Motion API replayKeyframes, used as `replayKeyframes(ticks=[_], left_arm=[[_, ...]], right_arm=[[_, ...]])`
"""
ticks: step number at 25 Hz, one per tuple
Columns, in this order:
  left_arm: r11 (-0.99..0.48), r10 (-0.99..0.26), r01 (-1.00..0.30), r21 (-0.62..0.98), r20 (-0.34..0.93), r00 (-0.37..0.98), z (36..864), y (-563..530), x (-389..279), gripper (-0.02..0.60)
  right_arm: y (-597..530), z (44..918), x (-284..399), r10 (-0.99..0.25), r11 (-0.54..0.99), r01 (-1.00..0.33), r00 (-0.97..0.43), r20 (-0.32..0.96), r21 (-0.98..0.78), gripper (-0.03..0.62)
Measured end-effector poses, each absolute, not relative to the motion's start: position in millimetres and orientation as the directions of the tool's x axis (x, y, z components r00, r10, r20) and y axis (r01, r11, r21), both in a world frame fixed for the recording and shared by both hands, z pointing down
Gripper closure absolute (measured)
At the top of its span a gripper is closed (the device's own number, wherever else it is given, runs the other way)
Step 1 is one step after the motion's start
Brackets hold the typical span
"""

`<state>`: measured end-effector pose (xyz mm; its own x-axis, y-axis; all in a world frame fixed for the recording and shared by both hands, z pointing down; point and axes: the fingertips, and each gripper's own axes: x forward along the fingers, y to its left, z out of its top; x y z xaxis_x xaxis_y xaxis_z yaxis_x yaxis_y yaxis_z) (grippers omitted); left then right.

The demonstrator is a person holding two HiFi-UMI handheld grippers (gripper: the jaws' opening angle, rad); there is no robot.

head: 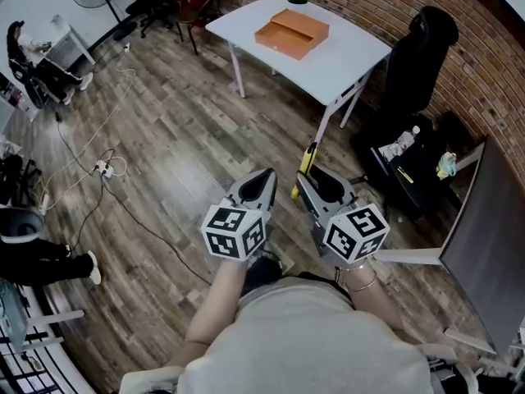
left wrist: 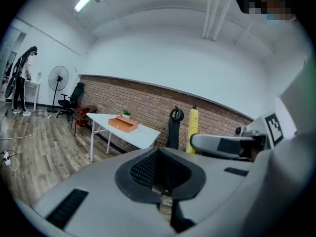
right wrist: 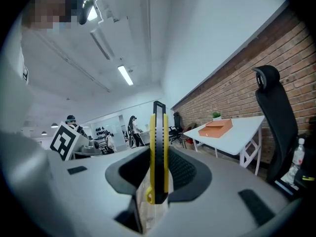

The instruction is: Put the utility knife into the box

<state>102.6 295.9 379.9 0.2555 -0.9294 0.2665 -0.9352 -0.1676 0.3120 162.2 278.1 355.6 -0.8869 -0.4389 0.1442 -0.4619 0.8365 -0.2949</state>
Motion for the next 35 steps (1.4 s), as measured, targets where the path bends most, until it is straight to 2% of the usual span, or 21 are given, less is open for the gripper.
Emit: replayKeyframes(ticks=[11, 20, 27, 35], left_arm=[[-0.22, -0.922, -0.929, 0.297, 0.249, 0.298, 373.0, 199.5, -17.6, 0.574], [-0.238, -0.9, -0.904, 0.355, 0.27, 0.342, 389.6, 163.1, -49.5, 0.574], [-0.21, -0.903, -0.908, 0.363, 0.283, 0.322, 394.9, 106.9, -77.6, 0.574], [-0.186, -0.927, -0.932, 0.311, 0.259, 0.272, 388.0, -14.3, -121.0, 0.574]], right_arm=[[182.6, 341.0, 32.5, -0.476, 0.829, -0.486, -0.873, 0.107, -0.275, 0.479], [145.4, 359.6, -0.4, -0.484, 0.808, -0.515, -0.857, 0.177, -0.285, 0.479], [81.5, 370.9, -22.9, -0.478, 0.808, -0.523, -0.851, 0.215, -0.272, 0.479], [-37.3, 375.5, -60.7, -0.444, 0.827, -0.482, -0.876, 0.189, -0.289, 0.479]])
